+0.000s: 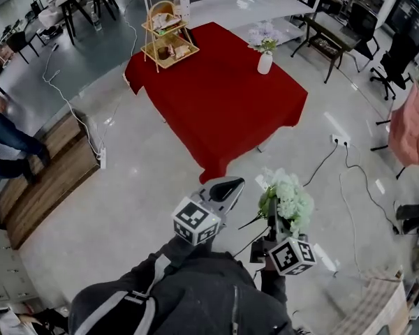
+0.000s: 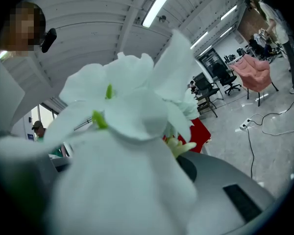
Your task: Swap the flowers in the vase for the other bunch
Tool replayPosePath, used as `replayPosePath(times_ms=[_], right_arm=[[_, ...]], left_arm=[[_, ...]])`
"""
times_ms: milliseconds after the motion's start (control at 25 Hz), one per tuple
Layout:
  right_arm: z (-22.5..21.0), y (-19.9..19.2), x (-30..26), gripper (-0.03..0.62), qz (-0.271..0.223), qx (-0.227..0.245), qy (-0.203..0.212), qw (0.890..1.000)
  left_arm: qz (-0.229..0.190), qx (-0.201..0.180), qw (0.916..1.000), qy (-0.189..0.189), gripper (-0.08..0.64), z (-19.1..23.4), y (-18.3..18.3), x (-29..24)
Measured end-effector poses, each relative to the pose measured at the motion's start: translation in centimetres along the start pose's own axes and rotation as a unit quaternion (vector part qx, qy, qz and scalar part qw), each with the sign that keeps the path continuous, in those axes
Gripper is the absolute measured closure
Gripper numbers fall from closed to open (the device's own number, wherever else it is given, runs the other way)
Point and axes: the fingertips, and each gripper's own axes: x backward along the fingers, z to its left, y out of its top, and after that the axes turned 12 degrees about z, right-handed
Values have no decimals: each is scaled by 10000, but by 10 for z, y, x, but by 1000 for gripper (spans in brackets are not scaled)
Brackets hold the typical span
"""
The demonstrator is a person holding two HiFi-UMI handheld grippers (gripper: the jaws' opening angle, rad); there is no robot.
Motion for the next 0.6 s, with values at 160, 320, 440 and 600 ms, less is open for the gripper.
replayPosePath(times_ms=[160,320,440,600], right_arm=[[-16,27,-26,506,-27,-15,-112,9999],[-25,46,-54,506,-44,-47,-155,9999],[-29,59,-74,506,-49,-66,-163,9998],[-33,72,-97,506,-64,-115,-175,9998]], left_arm=[[20,23,10000,-50,552,22,19,-27],[5,10,9999,-103,552,47,36,-50],[-48,9,9999,-124,552,66,49,-63],[-92,39,9998,-159,552,88,60,-79]])
